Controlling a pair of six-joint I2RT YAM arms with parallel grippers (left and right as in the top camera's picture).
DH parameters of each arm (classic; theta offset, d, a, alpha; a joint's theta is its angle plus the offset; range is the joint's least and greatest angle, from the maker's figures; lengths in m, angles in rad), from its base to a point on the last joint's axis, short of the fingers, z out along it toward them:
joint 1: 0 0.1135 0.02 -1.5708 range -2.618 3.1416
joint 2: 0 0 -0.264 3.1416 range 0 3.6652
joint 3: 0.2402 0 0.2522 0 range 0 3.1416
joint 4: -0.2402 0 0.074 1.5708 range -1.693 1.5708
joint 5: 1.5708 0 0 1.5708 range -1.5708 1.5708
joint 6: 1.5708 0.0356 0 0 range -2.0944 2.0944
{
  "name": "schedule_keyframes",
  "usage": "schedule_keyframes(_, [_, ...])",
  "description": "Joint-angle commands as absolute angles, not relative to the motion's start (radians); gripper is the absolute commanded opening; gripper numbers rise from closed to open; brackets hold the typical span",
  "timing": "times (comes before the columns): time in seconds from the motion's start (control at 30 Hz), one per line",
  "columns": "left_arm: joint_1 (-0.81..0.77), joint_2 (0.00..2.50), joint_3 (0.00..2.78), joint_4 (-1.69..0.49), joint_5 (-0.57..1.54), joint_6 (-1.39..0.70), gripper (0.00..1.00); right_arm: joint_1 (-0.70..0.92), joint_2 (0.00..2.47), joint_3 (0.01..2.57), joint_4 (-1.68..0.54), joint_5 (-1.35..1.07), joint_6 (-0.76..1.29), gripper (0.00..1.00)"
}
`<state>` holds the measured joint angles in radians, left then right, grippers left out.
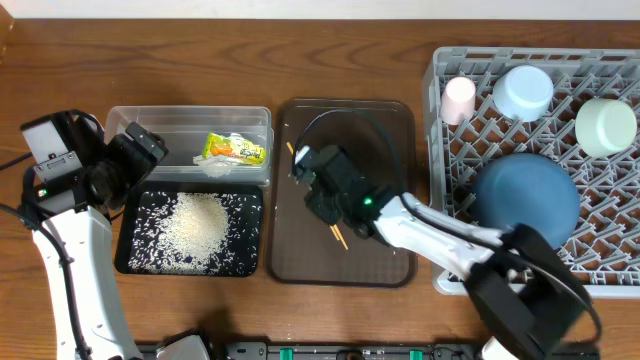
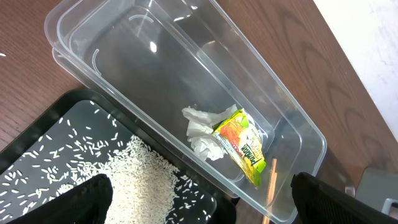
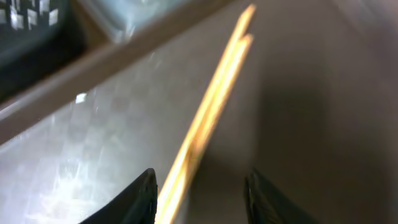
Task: Sort waste into correct bins and load items into the dishwasher rack
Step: 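Close the right gripper on one wooden chopstick and lift it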
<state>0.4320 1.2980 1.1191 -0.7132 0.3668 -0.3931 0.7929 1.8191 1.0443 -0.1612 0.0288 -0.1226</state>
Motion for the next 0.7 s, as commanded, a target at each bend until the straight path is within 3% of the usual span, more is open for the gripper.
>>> schedule_keyframes(0.0, [0.437,1.3,1.136,-0.715,0.365,-0.398,0.95,0.786,1.865,1.047,-0.161,-0.037,-0.085,0.41])
schedule_keyframes(0.4, [0.437,1.3,1.136,-0.715,0.365,-0.398,0.95,0.784,1.898,1.047,-0.142,-0.02,-0.083,0.31])
schedule_keyframes(0.67, [0.437,1.3,1.136,-0.715,0.365,-0.398,0.95,0.78,1.898,1.047,-0.139,0.142,-0.083,0.3])
